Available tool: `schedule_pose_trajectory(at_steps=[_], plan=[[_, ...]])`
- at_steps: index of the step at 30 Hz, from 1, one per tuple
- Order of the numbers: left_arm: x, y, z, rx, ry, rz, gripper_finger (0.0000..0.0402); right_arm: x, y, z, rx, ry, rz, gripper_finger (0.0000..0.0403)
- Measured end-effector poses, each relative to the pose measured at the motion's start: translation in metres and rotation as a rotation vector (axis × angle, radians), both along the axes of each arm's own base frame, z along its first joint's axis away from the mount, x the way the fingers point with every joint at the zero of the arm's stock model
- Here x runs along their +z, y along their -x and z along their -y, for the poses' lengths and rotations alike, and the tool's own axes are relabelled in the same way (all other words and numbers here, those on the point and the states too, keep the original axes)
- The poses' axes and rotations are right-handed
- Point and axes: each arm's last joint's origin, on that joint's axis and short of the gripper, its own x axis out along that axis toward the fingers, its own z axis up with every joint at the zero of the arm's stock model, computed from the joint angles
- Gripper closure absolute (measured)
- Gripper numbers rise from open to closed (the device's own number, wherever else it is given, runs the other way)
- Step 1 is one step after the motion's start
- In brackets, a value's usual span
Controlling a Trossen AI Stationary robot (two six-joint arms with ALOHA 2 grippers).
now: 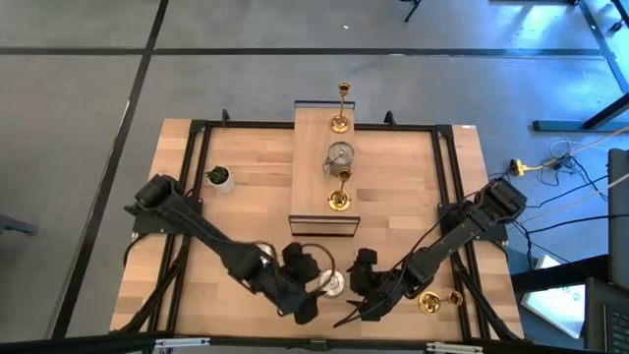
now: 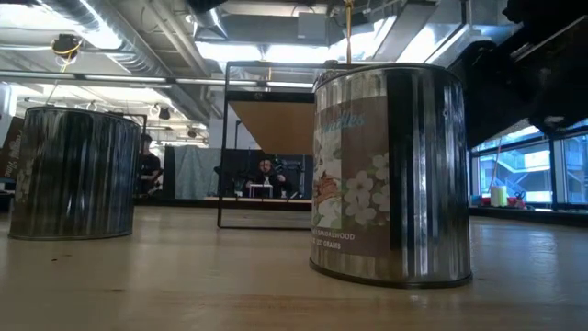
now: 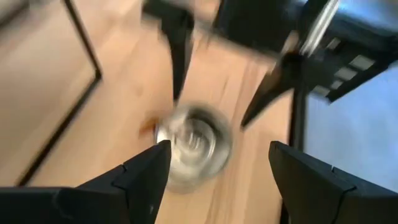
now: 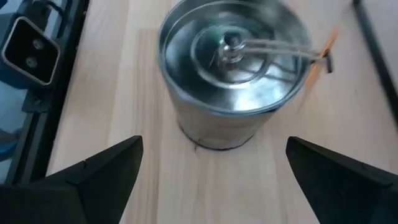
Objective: Pick & Place candle stick holders
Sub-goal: Put the right silver scented candle on the shelf
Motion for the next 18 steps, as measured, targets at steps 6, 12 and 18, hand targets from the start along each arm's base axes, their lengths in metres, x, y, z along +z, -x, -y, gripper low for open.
schedule_pose_trajectory(at_steps=[6,12,18], plan=[[-0.023,0.006,0.015,0.011,0.024,-0.095,0.0134,-0.001,0.000,0.002,-0.030,0.033,0.008,0.0003],[-0.035,0.007,0.022,0.002,-0.002,-0.123,0.0134,-0.001,0.004,0.002,-0.023,0.030,-0.031,0.0003],[-0.050,0.004,0.023,-0.035,-0.086,-0.165,0.0134,0.000,0.011,0.005,-0.017,0.048,-0.090,0.0010]])
